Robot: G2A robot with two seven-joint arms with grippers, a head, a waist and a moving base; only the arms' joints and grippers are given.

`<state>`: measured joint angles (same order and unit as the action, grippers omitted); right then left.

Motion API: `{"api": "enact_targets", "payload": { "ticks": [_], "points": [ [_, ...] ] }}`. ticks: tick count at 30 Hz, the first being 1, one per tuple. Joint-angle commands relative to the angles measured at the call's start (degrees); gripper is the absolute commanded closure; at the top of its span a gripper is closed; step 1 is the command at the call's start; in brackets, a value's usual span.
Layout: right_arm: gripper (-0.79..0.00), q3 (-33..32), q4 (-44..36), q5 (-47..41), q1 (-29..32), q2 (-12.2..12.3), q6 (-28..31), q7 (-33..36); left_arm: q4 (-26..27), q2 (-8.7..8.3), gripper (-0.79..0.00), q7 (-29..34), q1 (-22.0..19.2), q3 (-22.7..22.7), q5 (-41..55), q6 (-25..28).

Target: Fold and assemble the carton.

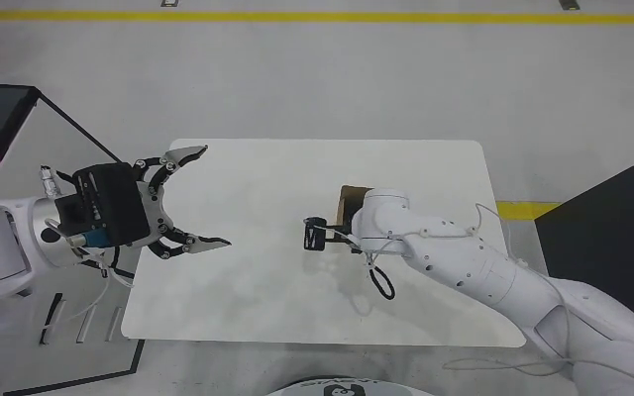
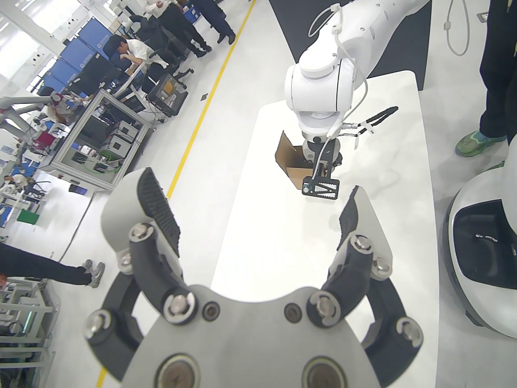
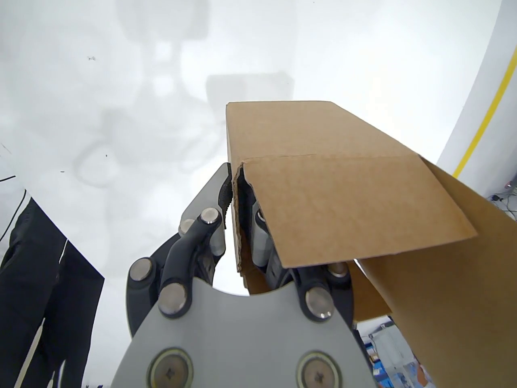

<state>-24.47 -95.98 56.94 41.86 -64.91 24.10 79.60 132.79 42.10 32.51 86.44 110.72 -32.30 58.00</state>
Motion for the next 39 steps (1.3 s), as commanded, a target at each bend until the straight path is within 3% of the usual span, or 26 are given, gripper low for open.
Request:
{"api": "enact_targets", "payload": {
  "ticks": [1,18,39],
  "points": [
    [0.000,0.80,1.00,1.94,0.49,-0.13,0.17,0.27,0.00,0.00,-0.785,0.00,0.00,0.00,0.00,0.00],
    [0.000,4.46,2.82,4.51,-0.52,-1.52,-2.58,2.24,0.00,0.00,-0.785,0.00,0.00,0.00,0.00,0.00],
    [0.000,7.34,7.00,7.97,0.08,-3.39,3.05,-2.47,0.00,0.00,-0.785,0.00,0.00,0.00,0.00,0.00]
  ]
}}
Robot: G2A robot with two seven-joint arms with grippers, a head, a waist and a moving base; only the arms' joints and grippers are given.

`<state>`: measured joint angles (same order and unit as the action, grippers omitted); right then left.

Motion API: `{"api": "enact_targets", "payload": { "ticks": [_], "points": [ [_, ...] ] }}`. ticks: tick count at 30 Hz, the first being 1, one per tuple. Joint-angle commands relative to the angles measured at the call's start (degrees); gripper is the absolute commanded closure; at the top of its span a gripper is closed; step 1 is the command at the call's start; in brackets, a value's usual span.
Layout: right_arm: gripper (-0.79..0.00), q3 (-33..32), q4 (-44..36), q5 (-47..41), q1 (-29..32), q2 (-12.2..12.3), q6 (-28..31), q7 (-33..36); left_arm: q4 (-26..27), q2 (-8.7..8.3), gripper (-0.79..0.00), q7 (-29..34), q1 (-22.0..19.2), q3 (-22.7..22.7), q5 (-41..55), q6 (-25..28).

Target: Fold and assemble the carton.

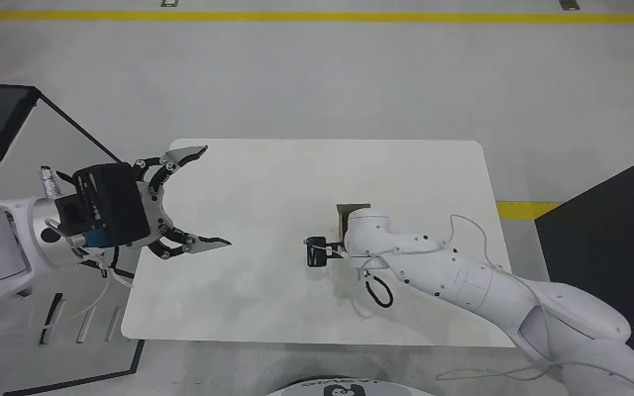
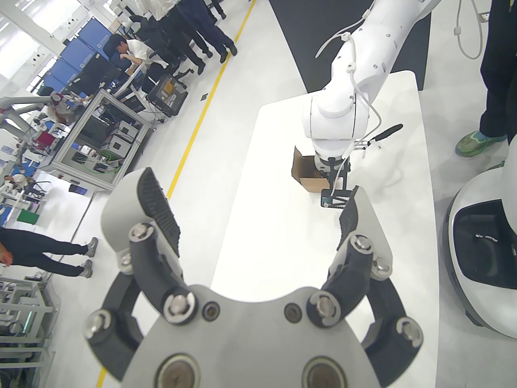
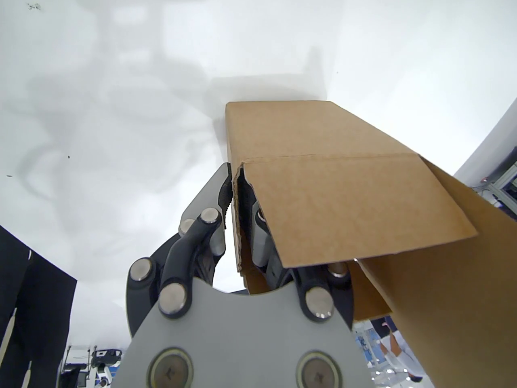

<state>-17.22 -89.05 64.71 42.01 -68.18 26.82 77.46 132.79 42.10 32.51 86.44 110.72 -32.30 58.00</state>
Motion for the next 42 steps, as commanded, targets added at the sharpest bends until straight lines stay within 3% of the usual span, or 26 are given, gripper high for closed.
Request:
{"api": "enact_targets", "payload": {
  "ticks": [1,12,14,17,19,22,33,42],
  "points": [
    [0.000,0.21,0.30,0.44,-0.14,-0.29,0.65,-0.66,0.00,0.00,-0.785,0.00,0.00,0.00,0.00,0.00],
    [0.000,0.98,5.57,0.89,-0.78,-2.97,1.93,-1.93,0.00,0.00,-0.785,0.00,0.00,0.00,0.00,0.00],
    [-0.237,1.14,6.30,0.92,-0.92,-3.41,1.99,-1.99,0.00,0.00,-0.785,0.00,0.00,0.00,0.00,0.00],
    [-0.456,1.28,6.98,1.09,-1.14,-3.94,1.93,-1.93,0.00,0.00,-0.785,0.00,0.00,0.00,0.00,0.00],
    [-0.646,1.26,6.89,1.33,-1.30,-4.18,1.83,-1.83,0.00,0.00,-0.785,0.00,0.00,0.00,0.00,0.00],
    [-0.785,0.88,5.78,1.50,-1.51,-4.26,1.35,-1.35,0.00,0.00,-0.785,0.00,0.00,0.00,0.00,0.00],
    [-0.785,-1.18,-3.04,1.61,-1.60,-1.94,-1.57,1.58,0.00,0.00,-0.785,0.00,0.00,0.00,0.00,0.00],
    [-0.785,-8.18,-14.18,-2.21,0.41,3.40,-4.31,4.31,0.00,0.00,-0.785,0.00,0.00,0.00,0.00,0.00]
  ]
}}
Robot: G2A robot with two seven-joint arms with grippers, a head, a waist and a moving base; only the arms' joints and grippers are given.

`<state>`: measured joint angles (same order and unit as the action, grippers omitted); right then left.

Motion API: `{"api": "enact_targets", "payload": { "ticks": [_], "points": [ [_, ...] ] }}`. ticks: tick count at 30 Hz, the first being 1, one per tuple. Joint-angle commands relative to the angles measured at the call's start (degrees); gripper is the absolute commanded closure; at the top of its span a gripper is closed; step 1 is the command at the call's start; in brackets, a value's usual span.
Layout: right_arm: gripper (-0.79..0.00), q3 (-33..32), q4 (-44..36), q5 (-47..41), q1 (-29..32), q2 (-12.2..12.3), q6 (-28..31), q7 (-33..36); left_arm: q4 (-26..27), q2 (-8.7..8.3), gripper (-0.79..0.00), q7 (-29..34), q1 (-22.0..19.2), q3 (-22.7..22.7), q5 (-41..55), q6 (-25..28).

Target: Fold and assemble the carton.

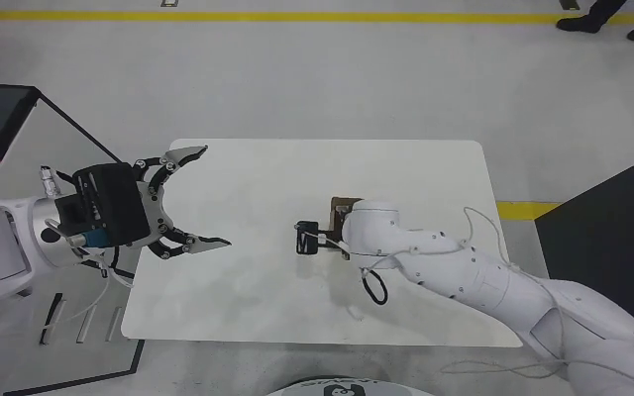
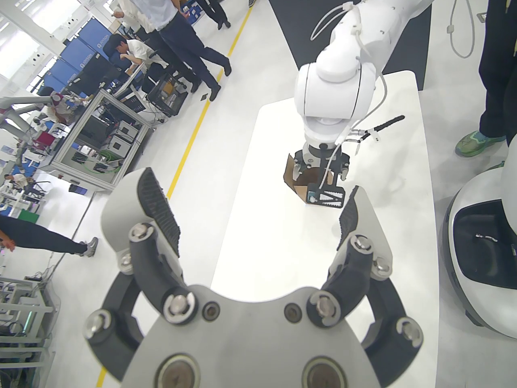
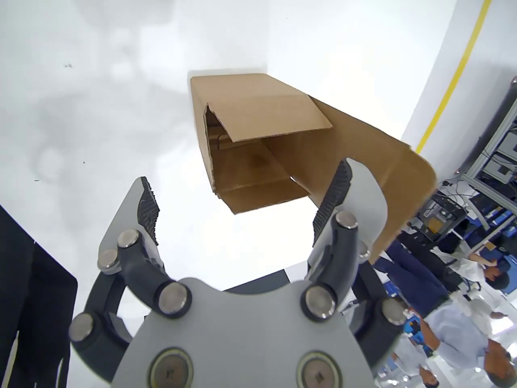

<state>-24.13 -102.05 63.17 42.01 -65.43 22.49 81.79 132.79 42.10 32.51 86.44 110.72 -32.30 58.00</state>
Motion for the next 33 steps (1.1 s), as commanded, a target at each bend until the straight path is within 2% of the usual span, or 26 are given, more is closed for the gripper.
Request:
{"api": "enact_targets", "payload": {
  "ticks": [1,6,20,22,25,29,33],
  "points": [
    [-0.785,-2.64,-2.36,-1.43,1.03,1.35,0.12,-0.12,0.00,0.00,-0.785,0.00,0.00,0.00,0.00,0.00],
    [-0.785,-12.46,-7.43,-7.72,5.50,4.82,0.22,-1.12,0.00,0.00,-0.785,0.00,0.00,0.00,0.00,0.00],
    [-0.785,-12.74,-7.39,-8.64,5.79,4.79,-0.29,-2.14,0.00,0.00,-0.785,0.00,0.00,0.00,0.00,0.00],
    [-0.785,-15.17,-6.97,-12.93,6.53,4.97,-1.47,-5.42,0.00,0.00,-0.785,0.00,0.00,0.00,0.00,0.00],
    [-0.785,-20.76,-6.08,-25.00,8.35,5.50,-3.78,-9.85,0.00,0.00,-0.785,0.00,0.00,0.00,0.00,0.00],
    [-0.785,-27.06,-5.32,-38.02,11.00,6.45,-6.43,-10.65,0.00,0.00,-0.785,0.00,0.00,0.00,0.00,0.00],
    [-0.785,-31.47,-4.18,-47.39,13.40,7.14,-13.29,-9.07,0.00,0.00,-0.785,0.00,0.00,0.00,0.00,0.00]
  ]
}}
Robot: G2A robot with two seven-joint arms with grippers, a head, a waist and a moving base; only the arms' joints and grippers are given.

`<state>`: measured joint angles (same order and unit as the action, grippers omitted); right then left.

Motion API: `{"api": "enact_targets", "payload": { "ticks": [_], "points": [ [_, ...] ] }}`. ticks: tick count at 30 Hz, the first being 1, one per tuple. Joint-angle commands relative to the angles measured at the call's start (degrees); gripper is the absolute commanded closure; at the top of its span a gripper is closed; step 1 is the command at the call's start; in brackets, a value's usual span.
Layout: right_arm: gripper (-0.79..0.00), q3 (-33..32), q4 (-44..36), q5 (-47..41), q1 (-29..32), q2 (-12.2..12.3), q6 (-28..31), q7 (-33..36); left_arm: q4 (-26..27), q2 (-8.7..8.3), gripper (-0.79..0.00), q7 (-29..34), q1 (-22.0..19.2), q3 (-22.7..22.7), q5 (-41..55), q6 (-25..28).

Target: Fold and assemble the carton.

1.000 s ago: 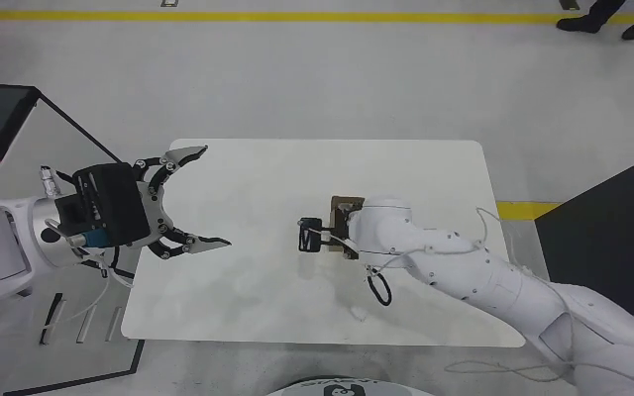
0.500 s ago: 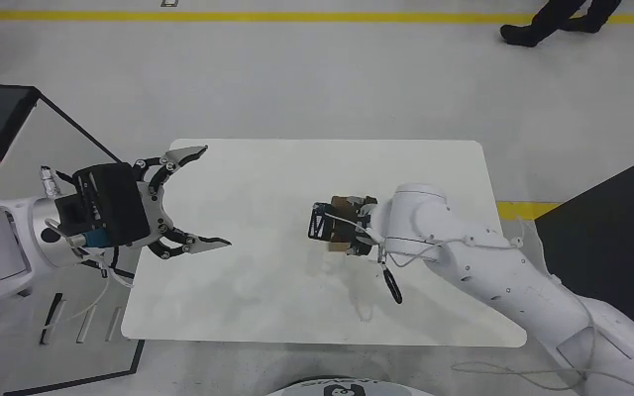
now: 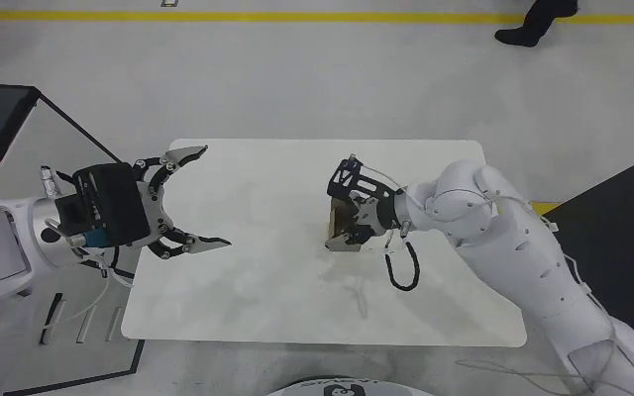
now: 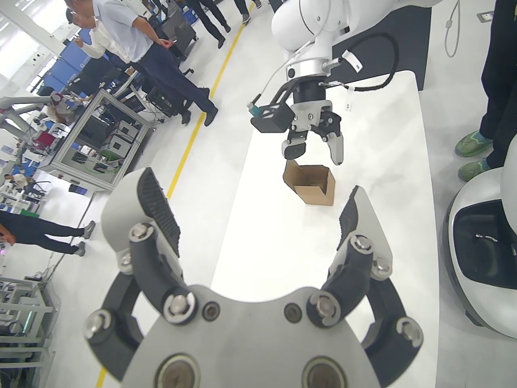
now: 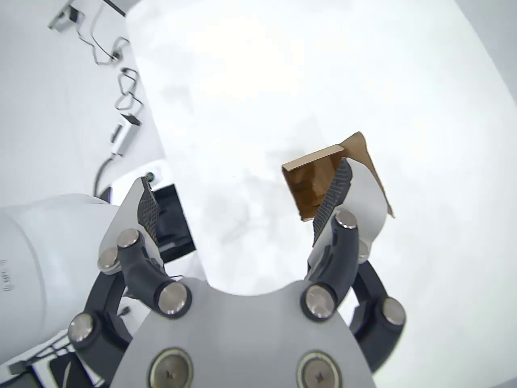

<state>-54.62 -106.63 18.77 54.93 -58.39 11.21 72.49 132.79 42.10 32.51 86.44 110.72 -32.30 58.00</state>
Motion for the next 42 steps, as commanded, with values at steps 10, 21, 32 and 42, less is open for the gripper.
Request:
{"api": "enact_targets", "payload": {
  "ticks": [10,21,32,42],
  "points": [
    [-0.785,-2.45,1.21,-7.43,1.29,0.13,-3.84,-1.09,0.00,0.00,-0.785,0.00,0.00,0.00,0.00,0.00],
    [-0.785,-10.62,6.76,-15.20,9.58,1.75,-5.29,-5.58,-6.47,-1.42,-0.785,12.01,0.01,-11.70,22.04,-13.62],
    [-0.785,-12.95,7.71,-18.06,11.90,2.15,-6.31,-6.21,-7.63,-1.61,-0.785,13.77,-0.87,-13.81,28.87,-17.52],
    [-0.785,-15.40,11.12,-21.60,16.14,2.70,-4.80,-8.47,-19.33,-1.52,-0.785,26.92,-3.12,-26.00,60.85,-31.81]
  ]
}}
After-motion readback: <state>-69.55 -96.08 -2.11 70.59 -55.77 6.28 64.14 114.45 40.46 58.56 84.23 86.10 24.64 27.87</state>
